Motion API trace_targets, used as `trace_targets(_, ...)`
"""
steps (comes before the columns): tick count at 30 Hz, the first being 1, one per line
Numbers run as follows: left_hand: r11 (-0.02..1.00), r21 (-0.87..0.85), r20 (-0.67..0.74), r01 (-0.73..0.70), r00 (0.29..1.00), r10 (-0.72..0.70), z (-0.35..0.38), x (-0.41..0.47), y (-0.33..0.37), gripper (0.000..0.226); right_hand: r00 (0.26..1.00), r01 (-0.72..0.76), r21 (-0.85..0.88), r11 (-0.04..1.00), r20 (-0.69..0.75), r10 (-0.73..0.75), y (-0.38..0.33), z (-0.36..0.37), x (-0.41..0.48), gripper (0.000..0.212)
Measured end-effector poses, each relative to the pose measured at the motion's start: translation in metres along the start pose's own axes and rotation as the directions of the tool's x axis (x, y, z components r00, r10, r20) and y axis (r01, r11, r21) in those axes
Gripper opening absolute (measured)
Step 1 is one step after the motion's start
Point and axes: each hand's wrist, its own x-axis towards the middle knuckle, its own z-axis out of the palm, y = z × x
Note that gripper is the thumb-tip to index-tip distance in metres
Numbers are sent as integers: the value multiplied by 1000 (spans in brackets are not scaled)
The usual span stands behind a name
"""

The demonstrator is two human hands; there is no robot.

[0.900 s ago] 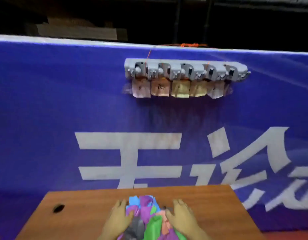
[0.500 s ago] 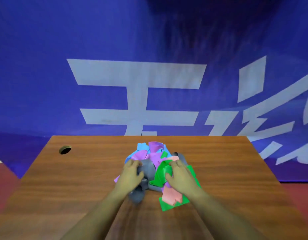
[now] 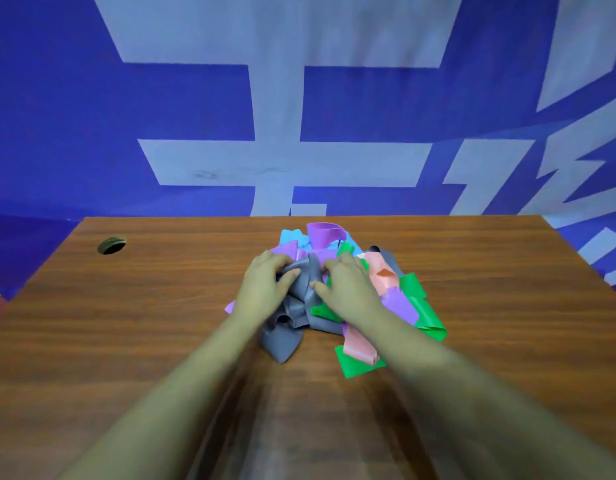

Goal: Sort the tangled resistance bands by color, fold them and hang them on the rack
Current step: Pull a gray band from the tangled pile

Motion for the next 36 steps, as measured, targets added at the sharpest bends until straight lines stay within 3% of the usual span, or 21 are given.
trace_targets(2,998,-54,-34,-44,999,42,-11,-3,9,10,999,-3,93,996,-33,6,-1,-9,-3,19)
trace_targets(5,987,-137,-78,-86,994,76,-38,-8,35,7,995,5,269,963,-98,23,-11,-37,-10,29)
trace_targets(10,942,-324,-150,-84,988,37,-92,-19,85,8,970,95,504,858,-240,33,-39,-100,-24,21)
trace_targets(17,862,-469,-230,-190,969,89,-151,-39,135,11,919,267,590,762,-394,-17,-79,-167,-64,14)
trace_targets(25,724,-674,-126,-148,988,84,-176,-86,137,32,952,258,671,695,-298,-67,-95,-178,-128,9)
trace_targets(29,687,-720,-81,-99,995,58,-173,-112,132,21,964,212,690,692,-266,-30,-97,-164,-150,12)
trace_targets(34,643,-756,-128,-124,991,40,-179,-136,128,19,979,152,723,674,-204,-1,-102,-151,-175,12)
trace_targets(36,598,-792,-111,-123,992,56,-185,-141,129,20,989,115,772,625,-148,2,-107,-149,-184,7)
